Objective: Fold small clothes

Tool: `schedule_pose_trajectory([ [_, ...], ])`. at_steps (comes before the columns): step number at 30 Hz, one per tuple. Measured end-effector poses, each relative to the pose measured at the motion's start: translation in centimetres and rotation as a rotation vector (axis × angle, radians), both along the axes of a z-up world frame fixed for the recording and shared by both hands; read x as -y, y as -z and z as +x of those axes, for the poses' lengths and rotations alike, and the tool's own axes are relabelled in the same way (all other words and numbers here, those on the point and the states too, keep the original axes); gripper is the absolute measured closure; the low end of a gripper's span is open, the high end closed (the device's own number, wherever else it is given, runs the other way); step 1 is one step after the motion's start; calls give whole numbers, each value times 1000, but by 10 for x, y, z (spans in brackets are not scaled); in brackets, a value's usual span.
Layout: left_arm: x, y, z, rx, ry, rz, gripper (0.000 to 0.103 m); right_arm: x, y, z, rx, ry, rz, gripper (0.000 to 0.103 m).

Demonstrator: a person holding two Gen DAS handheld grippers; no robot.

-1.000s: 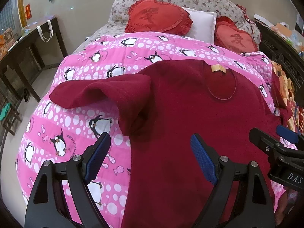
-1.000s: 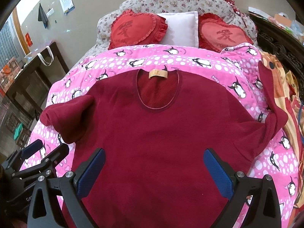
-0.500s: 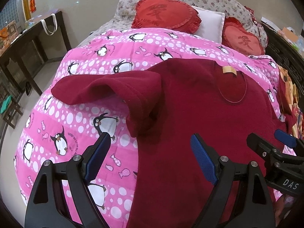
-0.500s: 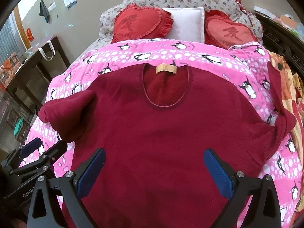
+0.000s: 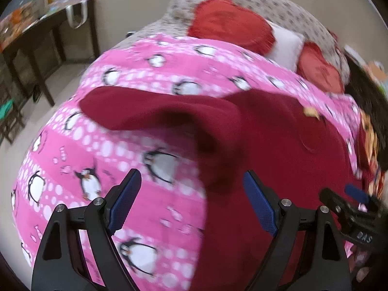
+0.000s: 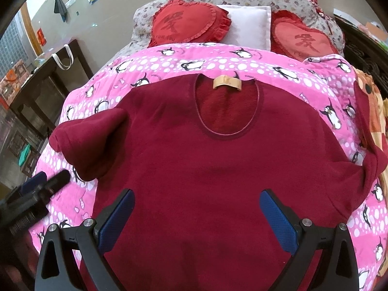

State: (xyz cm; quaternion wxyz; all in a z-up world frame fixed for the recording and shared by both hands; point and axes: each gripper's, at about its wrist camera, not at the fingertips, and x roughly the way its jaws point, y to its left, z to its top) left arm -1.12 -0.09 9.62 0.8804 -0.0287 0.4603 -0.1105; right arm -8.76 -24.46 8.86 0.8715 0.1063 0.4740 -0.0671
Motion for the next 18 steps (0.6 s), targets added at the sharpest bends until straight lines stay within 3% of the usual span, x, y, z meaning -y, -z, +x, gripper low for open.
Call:
schedule_pose_trajectory([
  [7,-87,19,57,-56,-246,-162,17,-2,3,5,-9,-15,24,1],
  [10,-112,33,87,-71,-328,-177,22,-4,7,8,-26,-24,24,1],
  [15,-134,53,124,-100,-385,-223,25,-4,17,14,-58,-34,26,1],
  [18,-130,52,136,-74,-381,-196,25,-2,21,17,-65,-29,34,1],
])
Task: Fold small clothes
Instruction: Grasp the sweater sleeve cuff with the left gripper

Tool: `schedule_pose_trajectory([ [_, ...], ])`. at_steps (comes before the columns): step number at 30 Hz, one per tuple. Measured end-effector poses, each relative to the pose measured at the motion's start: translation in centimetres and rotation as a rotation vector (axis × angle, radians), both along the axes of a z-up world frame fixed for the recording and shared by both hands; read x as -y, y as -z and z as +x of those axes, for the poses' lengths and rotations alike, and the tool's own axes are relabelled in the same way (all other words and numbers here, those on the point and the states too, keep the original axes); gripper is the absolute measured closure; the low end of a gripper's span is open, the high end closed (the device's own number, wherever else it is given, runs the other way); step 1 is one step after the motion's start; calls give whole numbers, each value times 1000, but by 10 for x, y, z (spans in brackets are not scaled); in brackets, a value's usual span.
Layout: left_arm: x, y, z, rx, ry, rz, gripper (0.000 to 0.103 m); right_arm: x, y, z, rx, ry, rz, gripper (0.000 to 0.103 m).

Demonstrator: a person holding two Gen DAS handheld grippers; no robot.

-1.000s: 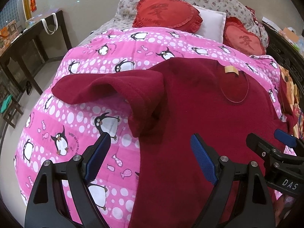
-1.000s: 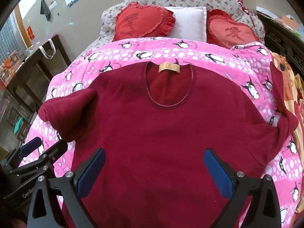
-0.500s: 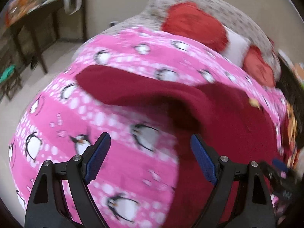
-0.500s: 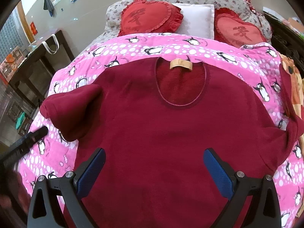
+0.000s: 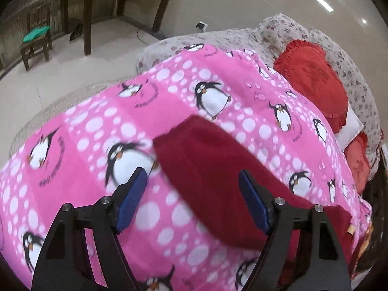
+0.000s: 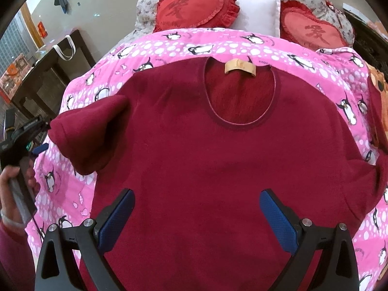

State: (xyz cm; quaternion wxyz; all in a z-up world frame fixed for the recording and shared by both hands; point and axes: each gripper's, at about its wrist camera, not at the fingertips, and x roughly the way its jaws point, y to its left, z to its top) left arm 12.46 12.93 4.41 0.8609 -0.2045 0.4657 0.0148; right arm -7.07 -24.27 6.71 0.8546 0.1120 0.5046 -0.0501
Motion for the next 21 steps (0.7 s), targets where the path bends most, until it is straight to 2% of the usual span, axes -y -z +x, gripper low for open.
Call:
schedule_pose_trajectory([
  [1,2,1,3,6,8,7,25,0,1,1,-2,1,2,1],
  [2,5,2,5,15,15,26,30,0,3,3,-5,1,4,1],
  [3,8,4,8,20,17,58,43,0,4,3,-6,1,7,1],
  [4,11,6,10,21,21,102,50,-1,5,4,-8,-1,9,1],
  [5,13,7,12,24,26,141,62,-1,6,4,-8,-3,10,1],
  [6,11,6,12,35,31,142,75,-1,6,4,-7,-5,10,1],
  [8,2,1,12,45,45,59,95,-1,5,3,-6,-6,11,1],
  [10,-3,-11,11,46,59,-15,95,2,5,2,-3,-3,12,1],
  [12,-2,-36,4,96,76,-25,96,8,2,-2,5,9,16,1],
  [15,12,-88,-12,209,134,-27,96,23,-2,-9,20,48,35,1],
  [17,34,-125,-27,278,201,-46,96,36,-4,-16,31,82,56,1],
  [21,95,-173,-59,371,366,-62,96,62,-10,-29,53,147,73,1],
])
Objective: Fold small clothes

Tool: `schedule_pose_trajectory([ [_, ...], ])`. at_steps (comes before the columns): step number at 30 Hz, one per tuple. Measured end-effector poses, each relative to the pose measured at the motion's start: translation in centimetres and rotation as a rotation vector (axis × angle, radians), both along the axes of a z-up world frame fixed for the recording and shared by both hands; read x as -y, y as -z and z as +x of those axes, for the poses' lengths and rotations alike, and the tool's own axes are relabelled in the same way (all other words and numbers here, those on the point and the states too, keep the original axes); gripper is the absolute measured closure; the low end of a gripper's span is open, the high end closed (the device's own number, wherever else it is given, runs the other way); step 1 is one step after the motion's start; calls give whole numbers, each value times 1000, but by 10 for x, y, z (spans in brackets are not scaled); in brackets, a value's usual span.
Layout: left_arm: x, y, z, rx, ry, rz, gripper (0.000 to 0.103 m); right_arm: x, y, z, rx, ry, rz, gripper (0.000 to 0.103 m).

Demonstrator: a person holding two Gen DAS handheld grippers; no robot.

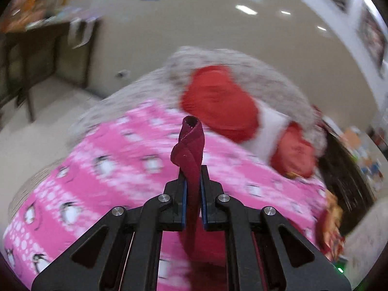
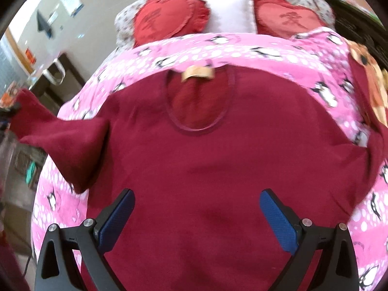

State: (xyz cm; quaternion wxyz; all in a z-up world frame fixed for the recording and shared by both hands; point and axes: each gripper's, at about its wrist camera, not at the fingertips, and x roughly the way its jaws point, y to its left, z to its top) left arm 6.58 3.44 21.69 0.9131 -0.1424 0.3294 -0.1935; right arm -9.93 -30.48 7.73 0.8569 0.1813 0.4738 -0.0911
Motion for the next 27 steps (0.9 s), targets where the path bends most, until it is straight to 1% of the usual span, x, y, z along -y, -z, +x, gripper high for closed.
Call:
schedule_pose_trajectory([
  [1,19,-7,-9,13,52,-4,96,6,-2,-3,4,16,1,1],
  [3,57,-11,-22,15,148,-17,96,22,-5,-13,12,55,5,1],
  [5,99,-7,-34,5,244,-18,96,39,-7,-24,17,96,8,1],
  [6,114,-2,-39,1,271,-11,96,45,-8,-28,18,111,8,1],
  [7,132,5,-44,-9,299,-1,96,53,-8,-32,19,128,10,1],
  [8,153,18,-50,-37,335,6,96,60,-8,-37,19,144,12,1],
  [9,167,27,-51,-56,355,7,96,70,-8,-41,17,160,14,1],
  [10,186,42,-55,-82,385,13,96,76,-8,-45,15,172,13,1],
  [11,202,54,-61,-92,406,32,96,83,-7,-50,12,189,10,1],
  [14,240,84,-75,-85,464,92,95,98,-5,-62,7,228,5,1],
  [16,265,103,-87,-89,542,138,95,107,-3,-68,3,249,3,1],
  [17,272,108,-91,-102,565,153,94,111,-2,-71,1,259,0,1],
  [18,277,115,-92,-129,592,169,91,115,-1,-72,-4,269,-4,1],
  [19,277,119,-93,-152,617,170,90,119,-1,-73,-8,278,-8,1],
  [20,273,119,-94,-157,630,169,86,123,0,-73,-9,282,-9,1],
  [21,267,117,-95,-151,635,177,74,123,0,-73,-7,282,-8,1],
  [22,257,113,-95,-139,629,188,65,124,0,-72,-3,277,-6,1],
  [23,248,109,-95,-129,623,189,52,124,-1,-68,3,266,-5,1],
  [24,231,104,-94,-112,606,172,47,123,-2,-63,10,253,-4,1],
  [25,213,100,-92,-97,579,155,45,121,-4,-58,23,234,-5,1],
  [27,185,100,-83,-92,511,157,43,116,-5,-47,41,201,-19,1],
])
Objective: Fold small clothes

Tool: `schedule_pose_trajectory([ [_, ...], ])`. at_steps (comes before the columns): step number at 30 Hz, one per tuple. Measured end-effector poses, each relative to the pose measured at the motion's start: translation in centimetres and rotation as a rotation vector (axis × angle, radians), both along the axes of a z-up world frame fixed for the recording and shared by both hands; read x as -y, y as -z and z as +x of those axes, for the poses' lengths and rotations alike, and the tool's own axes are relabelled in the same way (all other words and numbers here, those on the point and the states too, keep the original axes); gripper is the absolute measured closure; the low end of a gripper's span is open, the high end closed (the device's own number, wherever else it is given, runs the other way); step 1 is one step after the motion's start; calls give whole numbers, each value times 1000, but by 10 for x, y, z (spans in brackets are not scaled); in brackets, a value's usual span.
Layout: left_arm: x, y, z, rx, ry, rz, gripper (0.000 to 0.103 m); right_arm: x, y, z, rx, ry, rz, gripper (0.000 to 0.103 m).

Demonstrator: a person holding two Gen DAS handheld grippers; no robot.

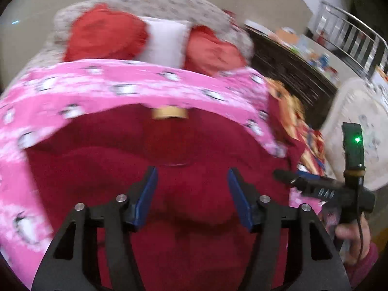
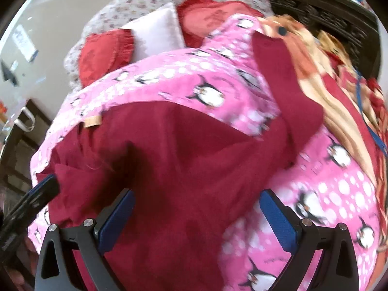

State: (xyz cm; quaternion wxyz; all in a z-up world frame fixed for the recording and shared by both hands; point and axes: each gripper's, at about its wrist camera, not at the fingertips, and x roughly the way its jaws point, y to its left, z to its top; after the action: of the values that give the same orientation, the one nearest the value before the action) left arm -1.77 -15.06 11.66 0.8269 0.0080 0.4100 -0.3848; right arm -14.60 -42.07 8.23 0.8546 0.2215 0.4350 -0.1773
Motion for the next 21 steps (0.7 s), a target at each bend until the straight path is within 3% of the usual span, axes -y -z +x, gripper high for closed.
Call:
schedule_pose_trajectory([
  [4,-56,22,25,-27,-164,83,43,-5,4,20,10,-35,5,1],
  [8,-86,49,42,-93,-260,145,43,-21,6,35,3,-95,-49,1],
  [13,-83,80,42,-121,-275,234,43,-48,-9,38,57,-174,-226,5],
  [15,-80,85,40,-120,-271,248,43,-54,-6,48,27,-214,-273,7],
  [16,-79,85,39,-111,-274,252,43,-55,0,55,0,-236,-272,16],
  [18,-78,86,39,-111,-279,254,43,-51,19,67,-54,-269,-228,48],
  [19,-78,87,39,-120,-283,253,43,-48,30,72,-75,-276,-187,74],
  [21,-79,83,38,-127,-284,249,43,-46,29,67,-31,-275,-169,83],
])
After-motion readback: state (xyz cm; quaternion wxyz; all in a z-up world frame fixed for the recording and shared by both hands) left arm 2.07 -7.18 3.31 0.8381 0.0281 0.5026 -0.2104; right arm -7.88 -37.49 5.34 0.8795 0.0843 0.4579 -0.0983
